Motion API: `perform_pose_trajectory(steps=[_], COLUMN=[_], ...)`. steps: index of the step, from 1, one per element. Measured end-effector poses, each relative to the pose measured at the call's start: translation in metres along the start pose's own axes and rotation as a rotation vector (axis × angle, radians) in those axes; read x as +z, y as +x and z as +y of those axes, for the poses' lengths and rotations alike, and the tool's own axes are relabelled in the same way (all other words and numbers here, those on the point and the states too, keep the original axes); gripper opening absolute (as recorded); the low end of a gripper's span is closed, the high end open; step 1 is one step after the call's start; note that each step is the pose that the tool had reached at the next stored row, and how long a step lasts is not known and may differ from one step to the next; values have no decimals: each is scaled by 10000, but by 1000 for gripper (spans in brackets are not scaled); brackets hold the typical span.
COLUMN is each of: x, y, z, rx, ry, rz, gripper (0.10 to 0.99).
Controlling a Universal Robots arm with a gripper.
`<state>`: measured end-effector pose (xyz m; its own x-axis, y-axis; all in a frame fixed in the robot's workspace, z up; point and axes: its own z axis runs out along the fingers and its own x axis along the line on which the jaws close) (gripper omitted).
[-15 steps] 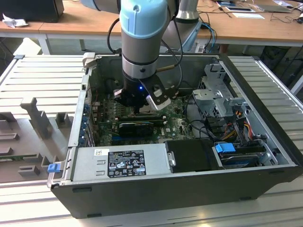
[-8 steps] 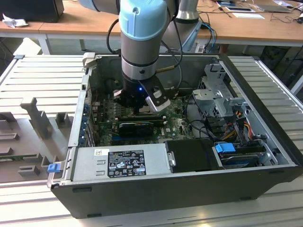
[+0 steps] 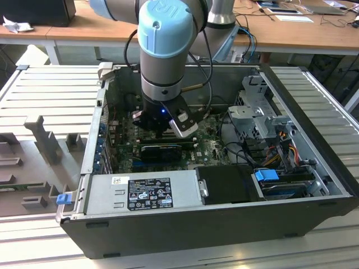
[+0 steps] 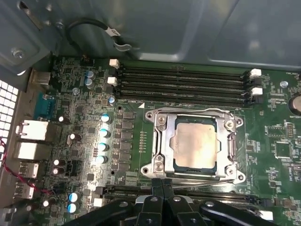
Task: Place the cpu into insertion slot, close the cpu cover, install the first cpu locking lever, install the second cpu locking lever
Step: 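Install the second cpu locking lever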
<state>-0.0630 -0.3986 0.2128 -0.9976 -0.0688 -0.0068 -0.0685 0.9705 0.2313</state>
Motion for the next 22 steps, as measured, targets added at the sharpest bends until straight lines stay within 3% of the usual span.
perform_pose_trajectory(steps=[5,12,15,20,22], x=[69,111,130,161,170], y=[38,70,125,133,133], z=[-37,-78,-81,-87,-88], rx=[-4,-25,-35,-38,-40], ry=[-130,-453,-594,-803,-843], rz=[-19,-52,-93,-118,-122], gripper=[106,106,106,106,106])
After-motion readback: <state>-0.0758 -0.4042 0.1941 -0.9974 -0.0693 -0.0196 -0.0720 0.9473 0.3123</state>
